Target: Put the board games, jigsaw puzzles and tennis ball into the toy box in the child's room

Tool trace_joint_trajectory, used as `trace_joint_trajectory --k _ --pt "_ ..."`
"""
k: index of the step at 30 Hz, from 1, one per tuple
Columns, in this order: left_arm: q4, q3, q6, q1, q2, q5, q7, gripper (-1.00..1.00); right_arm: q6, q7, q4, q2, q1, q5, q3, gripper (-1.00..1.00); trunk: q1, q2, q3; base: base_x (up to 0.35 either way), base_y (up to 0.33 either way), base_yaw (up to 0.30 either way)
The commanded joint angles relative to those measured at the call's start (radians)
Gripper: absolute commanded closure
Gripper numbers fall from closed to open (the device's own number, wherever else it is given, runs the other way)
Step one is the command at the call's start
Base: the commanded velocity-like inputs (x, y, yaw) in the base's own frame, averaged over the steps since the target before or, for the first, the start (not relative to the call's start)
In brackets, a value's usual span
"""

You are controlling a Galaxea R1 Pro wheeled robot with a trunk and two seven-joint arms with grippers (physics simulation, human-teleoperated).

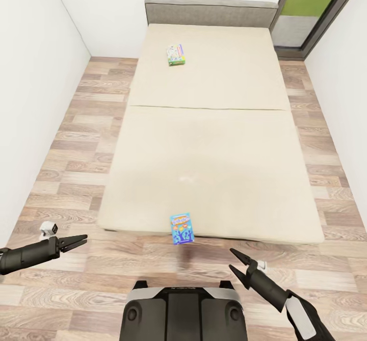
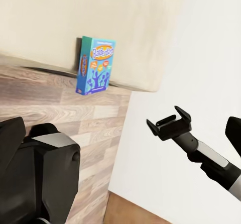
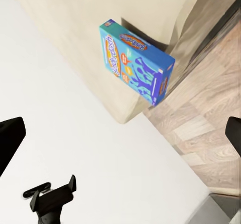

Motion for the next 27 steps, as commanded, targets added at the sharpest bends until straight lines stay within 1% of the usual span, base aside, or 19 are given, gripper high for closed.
trace_joint_trajectory --k 1,8,13,14,18,27 --pt "0.0 0.0 0.011 0.0 0.0 -0.001 -0.004 -1.0 0.002 -0.005 0.001 0.0 -0.002 0.001 -0.002 -1.0 0.001 -0.001 -0.001 0.0 0.144 0.0" --pt "0.0 -0.001 0.011 0.0 0.0 -0.001 -0.004 -1.0 -0.024 -0.032 0.009 0.003 -0.01 0.013 0.005 -1.0 0.001 -0.001 -0.001 0.0 0.06 0.0" --pt "0.0 -0.001 0.011 0.0 0.0 -0.001 -0.004 -1.0 -0.054 -0.036 0.014 0.003 -0.018 0.013 0.025 -1.0 0.001 -0.001 -0.001 0.0 0.03 0.0" --pt "0.0 -0.001 0.01 0.0 0.0 -0.001 -0.004 -1.0 -0.068 -0.037 0.022 0.003 -0.023 0.013 0.037 -1.0 0.001 -0.001 -0.001 0.0 0.081 0.0" --pt "0.0 -0.002 0.01 0.0 0.0 -0.001 -0.004 -1.0 -0.101 -0.037 0.057 0.003 -0.039 0.014 0.057 -1.0 0.001 -0.001 -0.001 0.0 0.053 0.0" --pt "0.0 -0.003 0.01 0.0 0.0 -0.001 -0.004 -1.0 -0.162 -0.034 0.141 -0.004 -0.075 0.016 0.071 -1.0 0.001 -0.001 -0.001 0.0 0.014 0.0"
